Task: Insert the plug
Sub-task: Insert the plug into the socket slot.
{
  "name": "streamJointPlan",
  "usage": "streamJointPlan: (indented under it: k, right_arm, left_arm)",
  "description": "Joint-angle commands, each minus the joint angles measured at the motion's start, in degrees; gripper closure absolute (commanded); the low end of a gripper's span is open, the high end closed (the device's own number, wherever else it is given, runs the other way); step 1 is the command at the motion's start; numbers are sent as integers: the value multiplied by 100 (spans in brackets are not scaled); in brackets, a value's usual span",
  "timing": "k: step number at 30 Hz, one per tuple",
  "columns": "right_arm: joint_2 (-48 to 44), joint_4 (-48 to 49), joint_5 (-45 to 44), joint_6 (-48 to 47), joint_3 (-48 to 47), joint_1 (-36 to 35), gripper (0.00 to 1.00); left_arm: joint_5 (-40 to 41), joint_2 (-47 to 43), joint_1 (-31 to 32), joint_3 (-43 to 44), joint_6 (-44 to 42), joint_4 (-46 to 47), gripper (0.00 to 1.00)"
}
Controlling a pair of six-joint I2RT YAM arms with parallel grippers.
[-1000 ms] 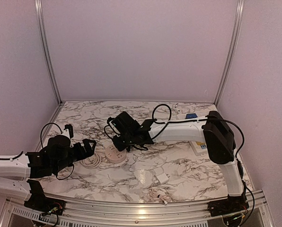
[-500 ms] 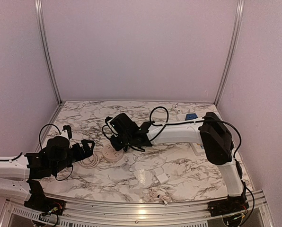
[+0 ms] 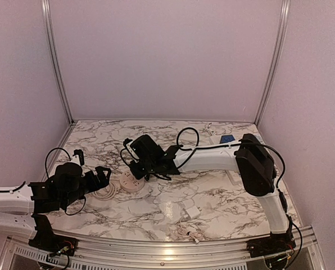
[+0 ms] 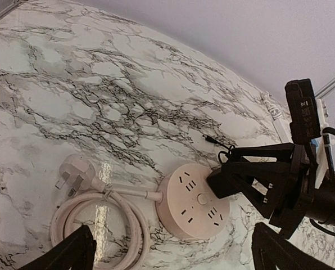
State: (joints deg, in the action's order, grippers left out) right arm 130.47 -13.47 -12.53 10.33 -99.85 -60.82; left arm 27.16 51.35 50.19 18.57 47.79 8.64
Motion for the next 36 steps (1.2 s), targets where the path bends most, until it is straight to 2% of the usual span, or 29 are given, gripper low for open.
streamJointPlan:
  k: [1, 16, 22, 29, 36]
  right_arm:
    - [1051, -1486, 739, 35, 607, -115, 100]
    - [1560, -2204, 887, -314, 150, -147, 100]
    - [1683, -2512, 1077, -499, -23, -145, 100]
    - [1797, -3324, 1122, -968, -570, -141, 100]
    - [2105, -3591, 1471, -1251, -853, -60, 100]
  left_arm:
    - [166, -68, -33, 169, -42, -204, 1]
    - [346, -36, -29, 282, 174, -567, 1]
    - [157, 311, -27, 257, 155, -294, 1]
    - [63, 1007, -29, 393, 54, -87, 1]
    - [-31, 1581, -30, 552, -7, 271, 1]
